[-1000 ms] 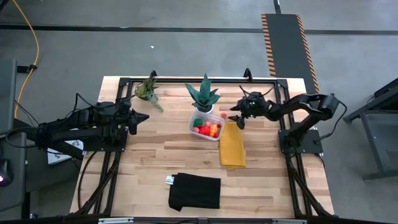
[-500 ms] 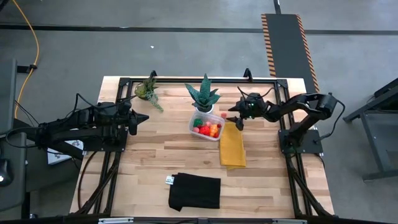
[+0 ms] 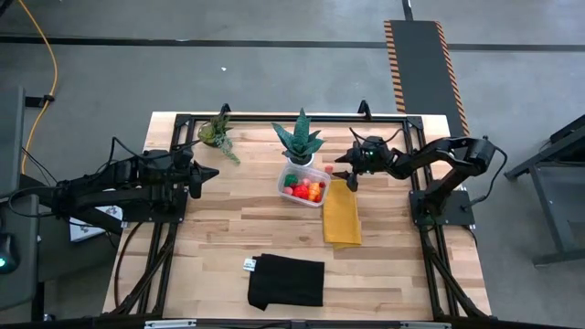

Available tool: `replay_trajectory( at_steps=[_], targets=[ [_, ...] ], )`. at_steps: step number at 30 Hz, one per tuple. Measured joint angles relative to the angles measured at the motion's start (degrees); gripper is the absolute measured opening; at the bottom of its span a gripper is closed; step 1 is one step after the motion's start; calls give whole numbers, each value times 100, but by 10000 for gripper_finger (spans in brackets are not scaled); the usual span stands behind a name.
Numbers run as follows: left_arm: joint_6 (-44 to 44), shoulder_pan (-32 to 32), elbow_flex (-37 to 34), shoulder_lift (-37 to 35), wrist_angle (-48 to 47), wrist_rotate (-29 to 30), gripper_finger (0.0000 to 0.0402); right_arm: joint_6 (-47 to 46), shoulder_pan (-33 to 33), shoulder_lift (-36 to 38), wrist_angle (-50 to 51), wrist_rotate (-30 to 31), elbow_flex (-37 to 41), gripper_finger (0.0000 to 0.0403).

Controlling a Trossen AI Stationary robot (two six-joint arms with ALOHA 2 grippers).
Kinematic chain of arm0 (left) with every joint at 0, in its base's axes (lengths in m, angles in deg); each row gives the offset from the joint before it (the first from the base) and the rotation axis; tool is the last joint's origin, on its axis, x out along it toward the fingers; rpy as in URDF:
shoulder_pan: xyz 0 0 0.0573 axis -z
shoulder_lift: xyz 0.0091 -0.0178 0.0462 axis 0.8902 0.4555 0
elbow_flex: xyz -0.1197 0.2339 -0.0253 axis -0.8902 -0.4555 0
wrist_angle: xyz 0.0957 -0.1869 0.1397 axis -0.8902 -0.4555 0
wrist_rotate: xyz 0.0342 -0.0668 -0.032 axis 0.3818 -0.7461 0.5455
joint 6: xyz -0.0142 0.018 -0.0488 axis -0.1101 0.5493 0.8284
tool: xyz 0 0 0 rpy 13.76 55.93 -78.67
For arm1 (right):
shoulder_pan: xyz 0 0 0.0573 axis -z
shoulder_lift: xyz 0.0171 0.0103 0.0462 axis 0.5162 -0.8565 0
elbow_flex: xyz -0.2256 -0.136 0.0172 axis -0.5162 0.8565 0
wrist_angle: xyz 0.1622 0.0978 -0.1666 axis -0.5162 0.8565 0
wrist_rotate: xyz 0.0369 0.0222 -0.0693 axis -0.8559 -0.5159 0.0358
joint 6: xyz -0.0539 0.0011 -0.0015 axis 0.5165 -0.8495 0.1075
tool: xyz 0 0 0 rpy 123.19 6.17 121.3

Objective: Pick and placing Produce into tupperware
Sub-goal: Put the pink peach into the transparent container

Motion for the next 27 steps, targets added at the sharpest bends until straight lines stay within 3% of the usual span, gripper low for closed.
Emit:
replay_trajectory(
  at_steps=[20,27],
  targets=[
    [296,-1,0,0,9,-2,1,179,2,-659,95,-9,-435,247],
    [295,-1,0,0,9,-2,1,186,2,-870,103,-267,-455,232]
  ],
)
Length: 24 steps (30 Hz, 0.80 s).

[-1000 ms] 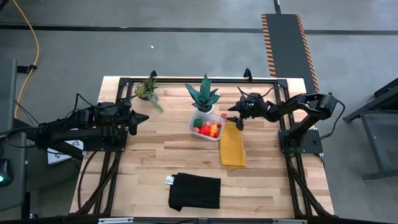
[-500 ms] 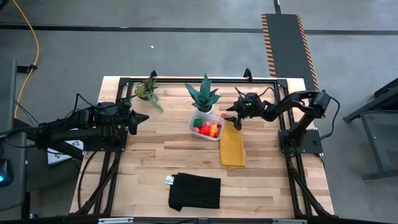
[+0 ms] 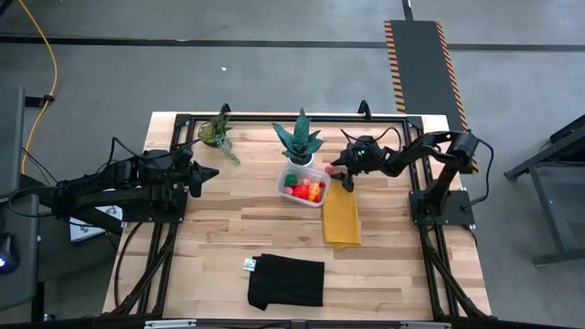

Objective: Pick and placing Produce into tupperware
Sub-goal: Put the pink peach into the transparent container

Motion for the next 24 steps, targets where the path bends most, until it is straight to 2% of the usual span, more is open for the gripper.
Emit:
replay_trajectory(
  at_steps=[7,24],
  targets=[
    [-2,2,0,0,0,0,1,0,-2,-13,-115,-20,0,200],
    [-7,2,0,0,0,0,1,-1,-2,-13,-276,-16,0,199]
  ],
)
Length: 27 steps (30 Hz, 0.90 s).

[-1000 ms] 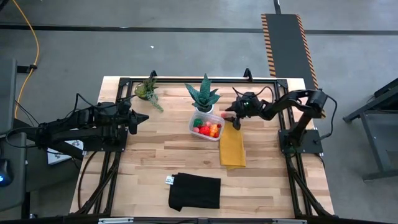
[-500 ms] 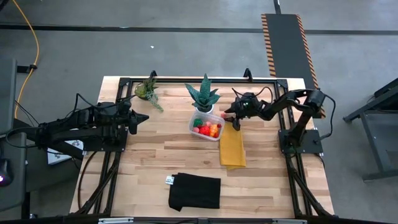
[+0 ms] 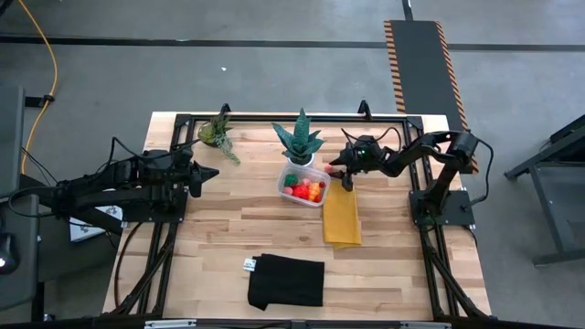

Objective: Pick and placing Produce into tupperware
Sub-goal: Put the pink peach into the transparent container

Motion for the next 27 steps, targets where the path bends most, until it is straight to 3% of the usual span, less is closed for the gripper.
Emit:
replay_trajectory(
  at_steps=[27],
  targets=[
    [9,0,0,-2,0,0,1,-351,2,51,-62,9,-1,122]
  ],
)
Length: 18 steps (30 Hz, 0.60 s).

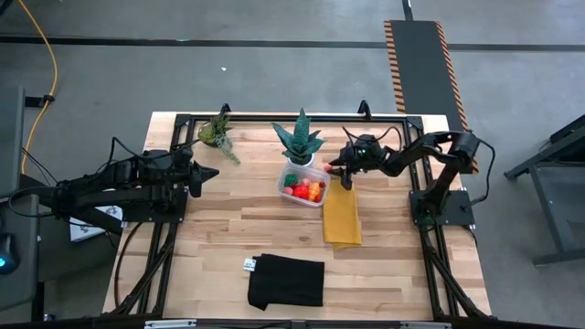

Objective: Pick and placing Produce into tupperware
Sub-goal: Put the pink peach into the transparent container

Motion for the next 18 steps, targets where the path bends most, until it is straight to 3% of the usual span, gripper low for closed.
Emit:
replay_trajectory(
  at_steps=[9,18],
  targets=[
    [2,0,0,2,0,0,1,-150,181,671,540,35,-209,122],
    [-4,-2,0,2,0,157,1,-152,611,1976,1539,35,-252,122]
  ],
)
